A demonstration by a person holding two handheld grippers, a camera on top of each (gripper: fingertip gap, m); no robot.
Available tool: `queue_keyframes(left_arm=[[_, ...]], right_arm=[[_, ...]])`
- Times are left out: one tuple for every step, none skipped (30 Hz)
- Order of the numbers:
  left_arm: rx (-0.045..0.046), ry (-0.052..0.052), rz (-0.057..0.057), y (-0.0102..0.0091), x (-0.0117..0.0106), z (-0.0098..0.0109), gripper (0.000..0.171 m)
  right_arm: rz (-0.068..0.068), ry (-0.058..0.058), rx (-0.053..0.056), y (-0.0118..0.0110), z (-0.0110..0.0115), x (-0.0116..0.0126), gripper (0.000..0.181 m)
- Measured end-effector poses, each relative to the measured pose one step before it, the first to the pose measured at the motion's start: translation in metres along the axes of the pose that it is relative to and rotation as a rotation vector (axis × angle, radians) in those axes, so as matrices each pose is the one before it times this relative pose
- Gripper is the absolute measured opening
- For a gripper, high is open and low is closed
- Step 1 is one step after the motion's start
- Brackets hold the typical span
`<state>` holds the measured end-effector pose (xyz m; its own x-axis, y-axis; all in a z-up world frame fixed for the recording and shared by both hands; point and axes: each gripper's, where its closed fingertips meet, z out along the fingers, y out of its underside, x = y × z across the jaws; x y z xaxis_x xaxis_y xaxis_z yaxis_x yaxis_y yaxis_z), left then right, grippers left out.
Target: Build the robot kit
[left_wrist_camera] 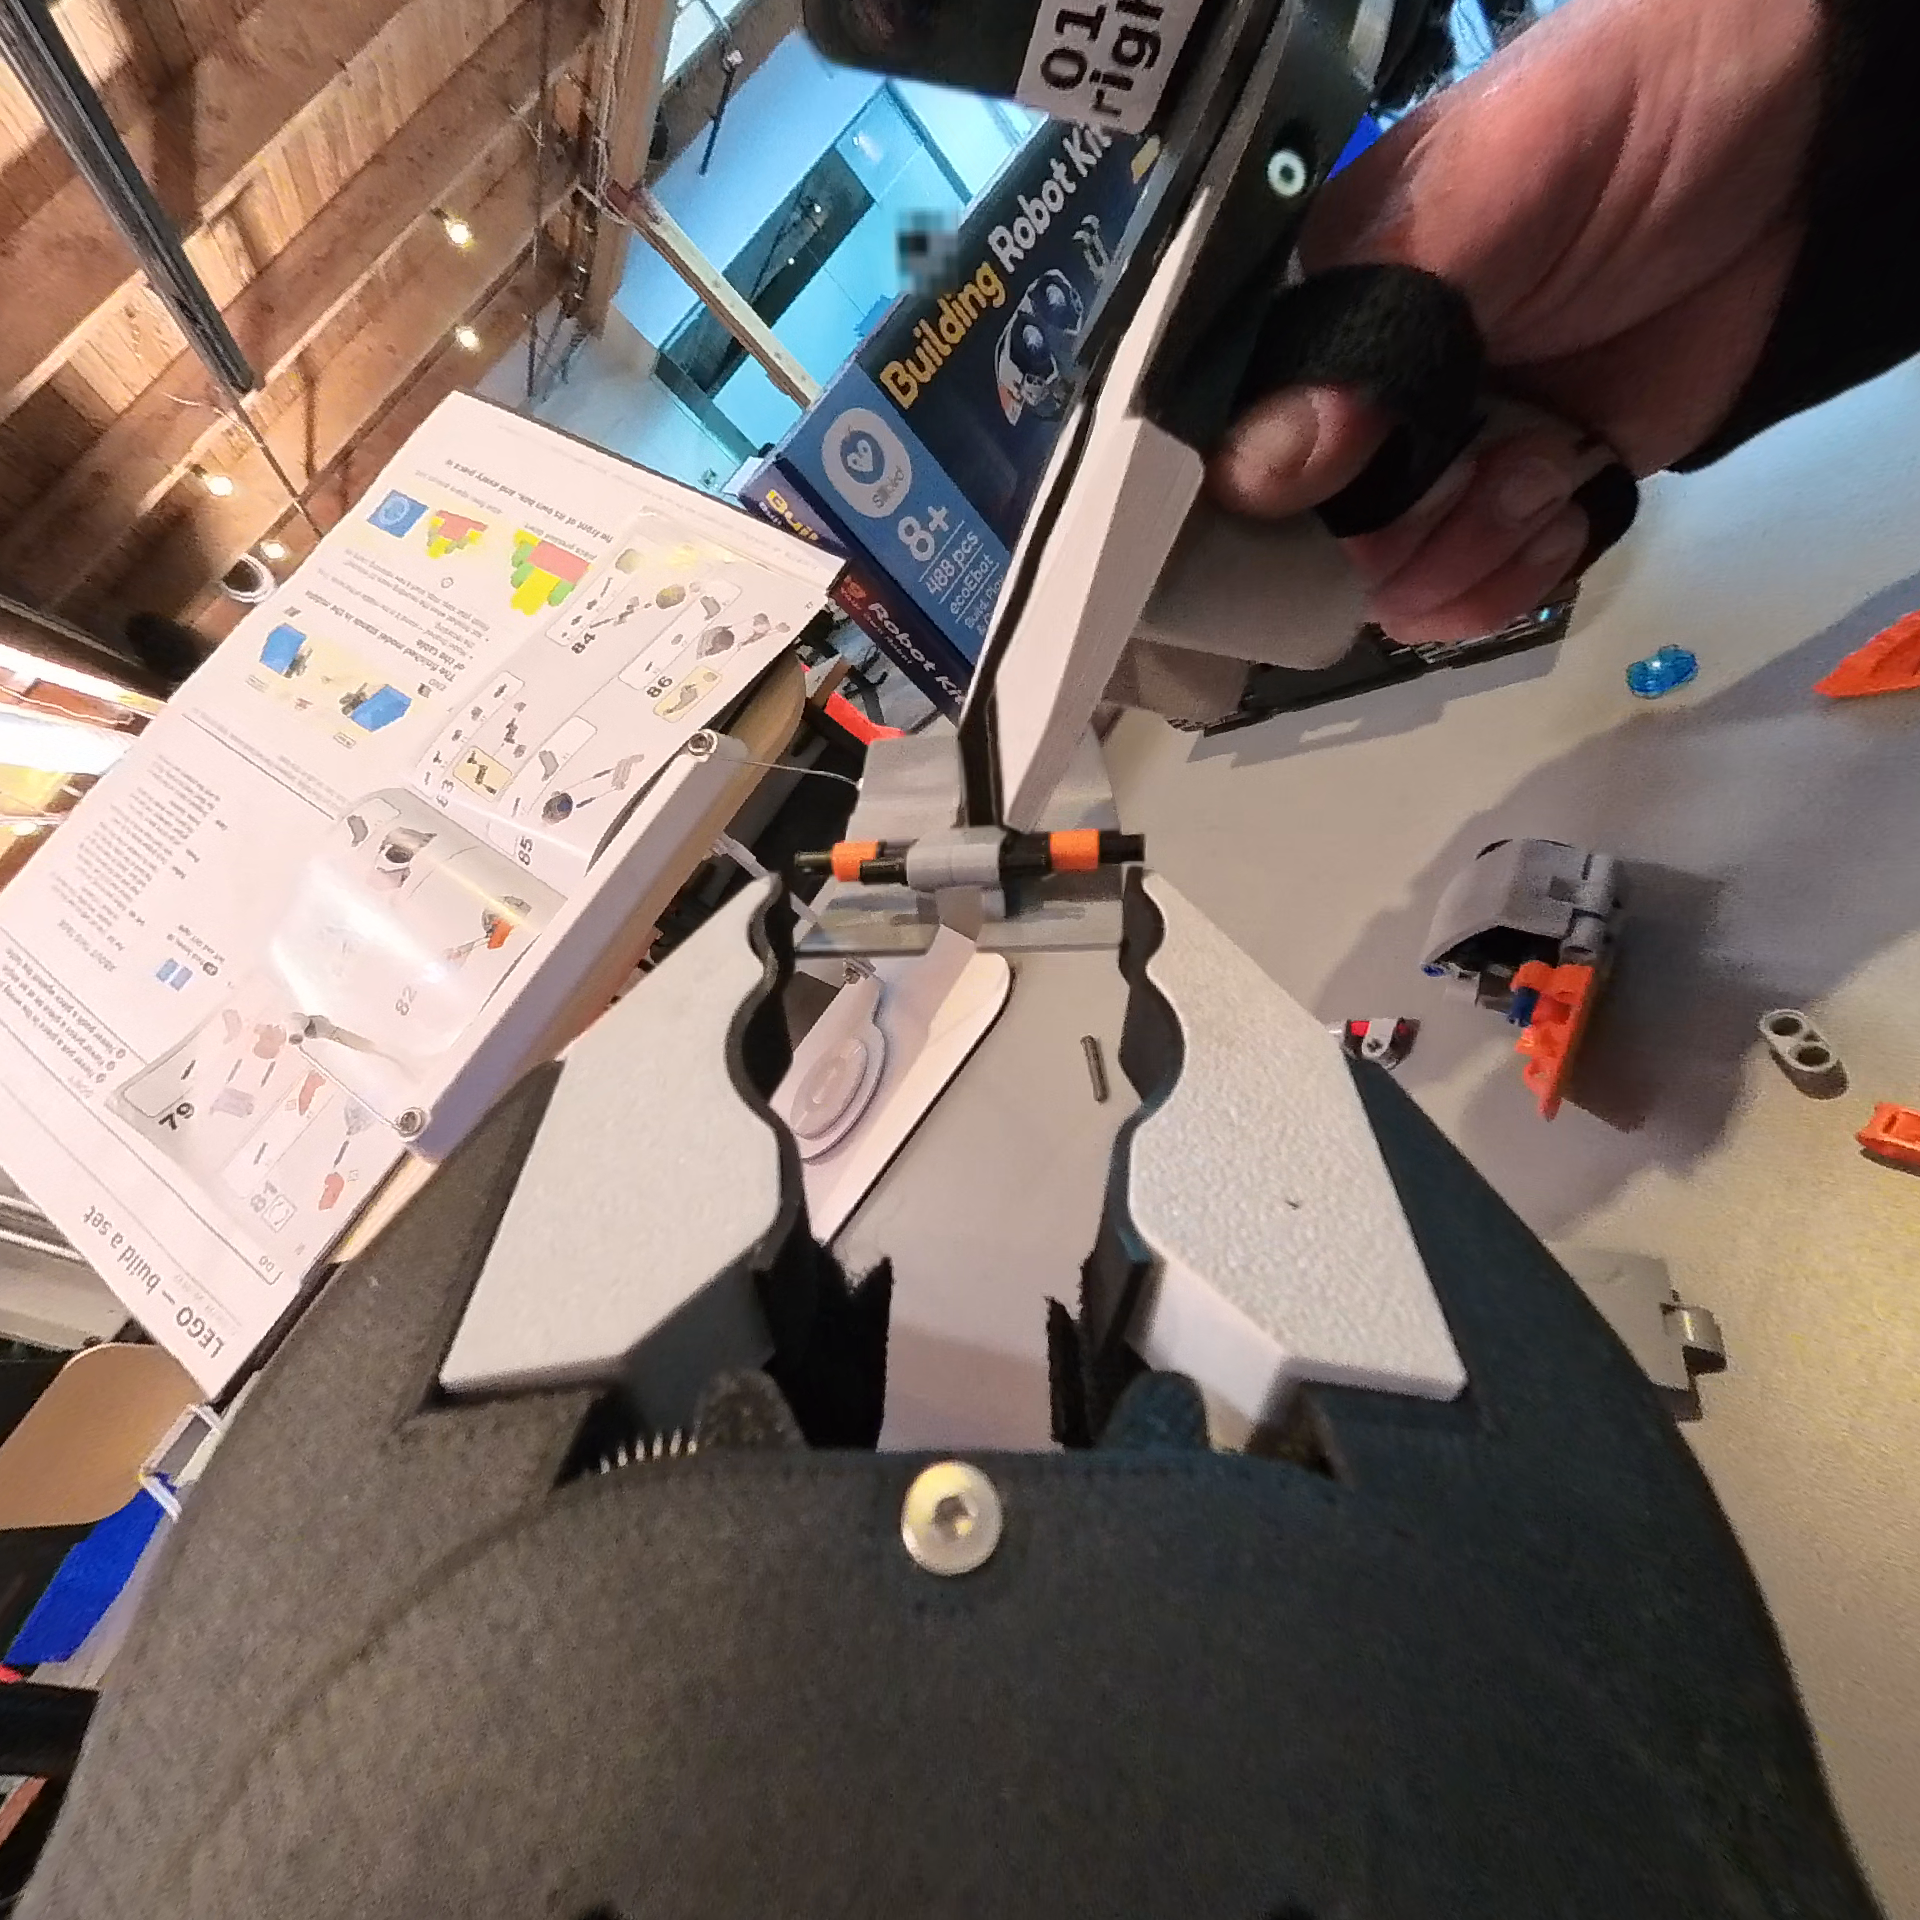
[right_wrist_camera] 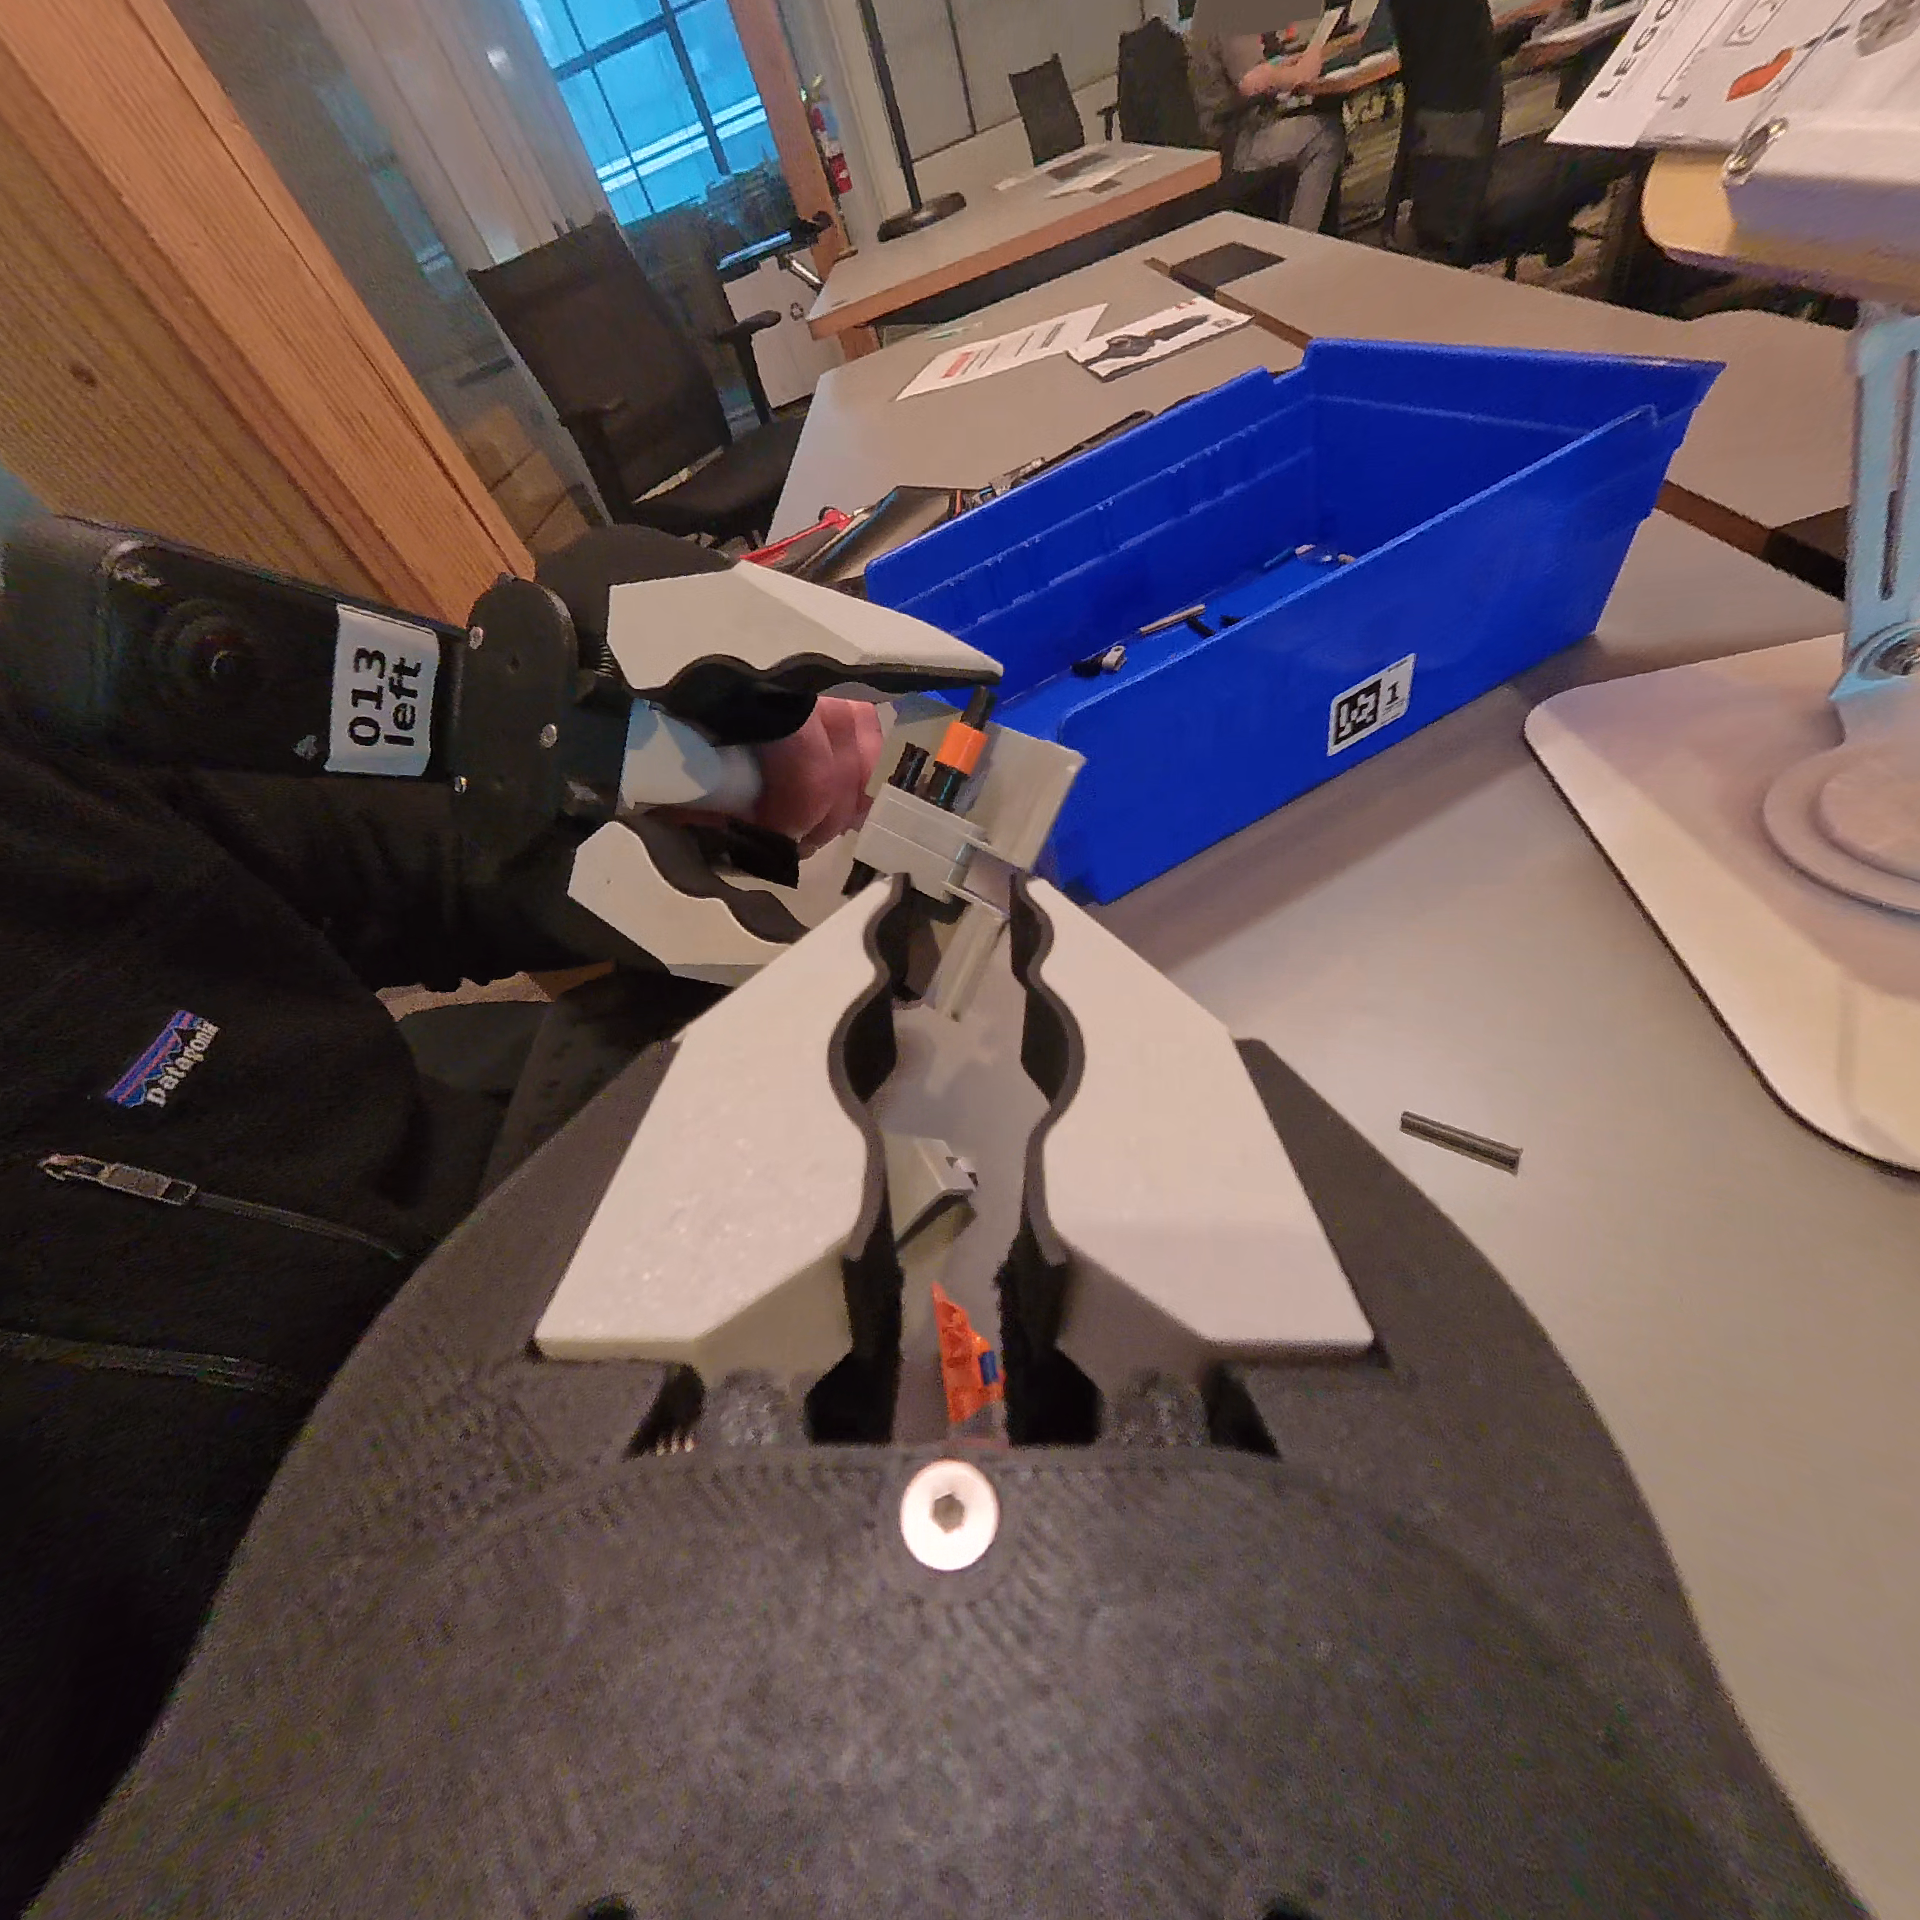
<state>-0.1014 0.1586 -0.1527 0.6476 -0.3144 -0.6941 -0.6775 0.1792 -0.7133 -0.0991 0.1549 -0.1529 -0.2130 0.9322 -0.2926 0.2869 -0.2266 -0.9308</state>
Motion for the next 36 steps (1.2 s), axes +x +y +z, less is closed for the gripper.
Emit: queue_keyframes(left_arm=[[-0.00525,0.0028,-0.0041,0.00129,0.00025,0.00066,0.061],[-0.00008,0.0028,-0.0065,0.00074,0.00018,0.00038,0.061],[0.00035,0.0005,-0.0045,0.00042,-0.00013,0.00019,0.061],[-0.00097,0.0012,-0.0011,0.00046,0.00001,0.00012,0.061],[-0.00283,0.0046,-0.0005,0.00070,0.00072,0.00030,0.061],[-0.00197,0.0032,-0.0013,0.00067,0.00075,0.00051,0.061],[0.00333,0.0039,-0.0009,-0.00056,0.00088,0.00013,0.061],[0.00060,0.0007,-0.0004,-0.00055,0.00035,-0.00012,0.060],[0.00191,-0.0010,-0.0003,-0.00054,0.00007,-0.00018,0.060],[-0.00060,0.0006,-0.0027,0.00013,0.00003,0.00019,0.060],[-0.00145,0.0024,-0.0033,0.00063,0.00004,0.00027,0.061],[0.00093,0.0039,-0.0041,0.00038,0.00027,0.00009,0.061],[0.00153,0.0027,-0.0047,-0.00002,0.00021,-0.00001,0.061],[-0.00146,0.0018,-0.0015,0.00034,-0.00002,0.00027,0.061],[-0.00145,0.0013,0.0012,0.00035,0.00015,0.00033,0.061],[0.00272,0.0040,-0.0006,-0.00013,0.00038,-0.00005,0.061],[0.00544,0.0088,-0.0055,-0.00051,0.00070,-0.00024,0.061],[0.00599,0.0147,-0.0090,-0.00055,0.00097,-0.00033,0.061],[0.01067,0.0236,-0.0126,-0.00138,0.00201,-0.00078,0.062],[0.01647,0.0412,-0.0210,-0.00262,0.00387,-0.00102,0.066],[0.01282,0.0542,-0.0197,-0.00214,0.00523,-0.00140,0.063],[0.00145,0.0106,-0.0108,-0.00038,-0.00160,-0.00162,0.065],[0.00503,0.0028,0.0025,-0.00089,-0.00326,-0.00261,0.067],[0.01875,0.0100,-0.0044,-0.00286,-0.00282,-0.00374,0.067],[0.02034,0.0178,-0.0113,-0.00319,-0.00190,-0.00377,0.065],[0.00670,0.0131,-0.0060,-0.00123,-0.00202,-0.00296,0.064],[-0.00896,0.0204,0.0048,0.00087,-0.00007,-0.00154,0.063],[-0.02136,0.0336,0.0212,0.00242,0.00339,-0.00028,0.061],[-0.03215,0.0166,0.0355,0.00346,0.00222,0.00077,0.061],[-0.03312,0.0190,0.0496,0.00307,0.00413,0.00127,0.061],[-0.02754,0.0238,0.0487,0.00185,0.00583,0.00168,0.059],[-0.01923,0.0108,0.0400,0.00048,0.00454,0.00185,0.056],[-0.01588,0.0188,0.0328,0.00047,0.00627,0.00233,0.053],[-0.01484,0.0352,0.0291,0.00093,0.00918,0.00285,0.050],[-0.01269,0.0216,0.0240,0.00118,0.00735,0.00301,0.047],[-0.00704,0.0115,0.0189,0.00084,0.00547,0.00270,0.039]], right_arm=[[-0.0099,0.0049,0.0045,-0.00032,-0.00074,0.00081,0.014],[-0.0043,0.0035,0.0023,-0.00014,-0.00025,0.00050,0.014],[-0.0048,0.0021,0.0030,-0.00042,-0.00010,0.00011,0.012],[-0.0067,0.0015,0.0022,-0.00048,-0.00036,-0.00015,0.011],[-0.0034,0.0004,-0.0006,-0.00025,-0.00074,0.00013,0.009],[-0.0003,0.0020,0.0055,-0.00135,-0.00137,0.00073,0.006],[-0.0019,0.0026,0.0005,-0.00038,-0.00099,0.00088,0.006],[0.0004,-0.0034,-0.0022,0.00028,-0.00029,0.00009,0.006],[0.0042,-0.0048,0.0019,-0.00004,-0.00024,0.00004,0.006],[0.0003,0.0002,0.0019,-0.00002,0.00002,0.00035,0.006],[-0.0047,0.0034,-0.0009,0.00030,0.00018,0.00038,0.006],[-0.0010,0.0007,-0.0035,0.00040,0.00016,0.00016,0.006],[0.0019,-0.0013,-0.0020,0.00023,-0.00007,0.00023,0.006],[0.0012,0.0007,-0.0020,0.00017,-0.00003,0.00034,0.005],[0.0010,0.0015,-0.0021,0.00022,0.00005,0.00061,0.005],[0.0017,0.0025,-0.0010,-0.00015,-0.00025,0.00064,0.005],[0.0009,0.0070,-0.0015,-0.00034,-0.00059,0.00140,0.005],[-0.0010,0.0089,-0.0041,-0.00003,-0.00086,0.00166,0.005],[-0.0011,0.0056,-0.0010,-0.00051,-0.00111,0.00140,0.005],[0.0028,-0.0016,-0.0008,-0.00031,-0.00110,0.00049,0.005],[0.0063,0.0005,-0.0027,0.00000,-0.00094,0.00125,0.005],[0.0061,0.0022,-0.0046,0.00041,-0.00093,0.00158,0.005],[0.0054,-0.0024,-0.0073,0.00080,-0.00068,0.00089,0.005],[0.0051,-0.0021,-0.0074,0.00080,-0.00057,0.00088,0.005],[0.0043,0.0005,-0.0116,0.00161,-0.00047,0.00124,0.005],[0.0016,-0.0027,-0.0197,0.00266,-0.00004,0.00061,0.005],[-0.0022,-0.0055,-0.0217,0.00300,0.00018,-0.00013,0.005],[-0.0017,-0.0050,-0.0239,0.00328,0.00030,-0.00043,0.005],[-0.0009,-0.0097,-0.0280,0.00370,0.00078,-0.00133,0.005],[-0.0055,-0.0211,-0.0332,0.00459,0.00129,-0.00369,0.005],[-0.0115,-0.0150,-0.0332,0.00467,0.00172,-0.00346,0.005],[-0.0124,-0.0097,-0.0396,0.00565,0.00238,-0.00311,0.005],[-0.0130,-0.0174,-0.0454,0.00676,0.00299,-0.00446,0.005],[-0.0142,-0.0100,-0.0339,0.00505,0.00308,-0.00359,0.005],[-0.0075,-0.0062,-0.0219,0.00319,0.00280,-0.00259,0.005],[-0.0032,-0.0138,-0.0173,0.00268,0.00277,-0.00321,0.005]])
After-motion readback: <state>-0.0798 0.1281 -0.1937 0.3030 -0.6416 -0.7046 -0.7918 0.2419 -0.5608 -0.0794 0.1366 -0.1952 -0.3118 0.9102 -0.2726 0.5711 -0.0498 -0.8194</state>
